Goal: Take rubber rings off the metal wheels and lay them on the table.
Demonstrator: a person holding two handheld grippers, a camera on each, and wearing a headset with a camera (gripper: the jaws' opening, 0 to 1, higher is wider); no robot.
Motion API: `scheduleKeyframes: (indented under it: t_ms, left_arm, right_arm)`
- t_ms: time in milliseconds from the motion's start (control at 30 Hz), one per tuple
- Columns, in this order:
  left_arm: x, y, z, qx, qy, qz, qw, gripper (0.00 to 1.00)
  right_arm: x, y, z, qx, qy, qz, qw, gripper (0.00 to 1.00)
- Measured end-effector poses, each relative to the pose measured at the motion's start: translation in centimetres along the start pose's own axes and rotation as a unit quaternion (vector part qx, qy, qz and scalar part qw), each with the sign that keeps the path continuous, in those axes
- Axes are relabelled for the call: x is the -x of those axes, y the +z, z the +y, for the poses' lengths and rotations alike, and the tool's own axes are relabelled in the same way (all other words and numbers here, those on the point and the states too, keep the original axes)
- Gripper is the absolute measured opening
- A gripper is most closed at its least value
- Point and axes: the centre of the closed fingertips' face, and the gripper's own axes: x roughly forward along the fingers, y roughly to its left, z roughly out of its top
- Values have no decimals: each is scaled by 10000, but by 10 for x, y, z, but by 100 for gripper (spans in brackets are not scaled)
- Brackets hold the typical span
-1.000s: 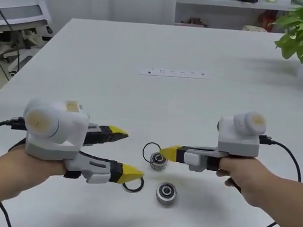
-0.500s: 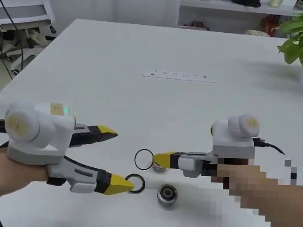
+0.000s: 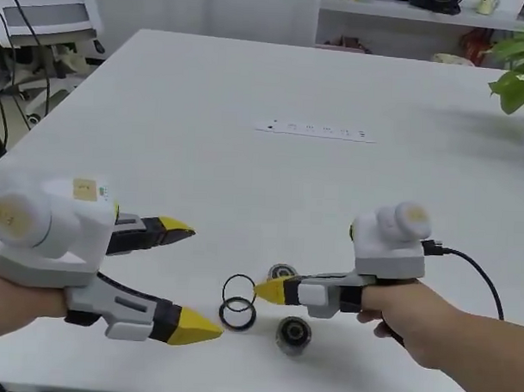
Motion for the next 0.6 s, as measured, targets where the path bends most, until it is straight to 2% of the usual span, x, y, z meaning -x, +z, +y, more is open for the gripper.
scheduleKeyframes:
  t_ms: [300, 600]
  left_arm:
    - [5, -5, 0, 65, 31, 17, 10000, 84]
    - [5, -9, -1, 132, 27, 54, 9999, 84]
  right_arm:
    - [-7, -12, -2, -6, -10, 272, 9996, 0]
    - [-7, -16, -8, -50, -109, 362, 9993, 0]
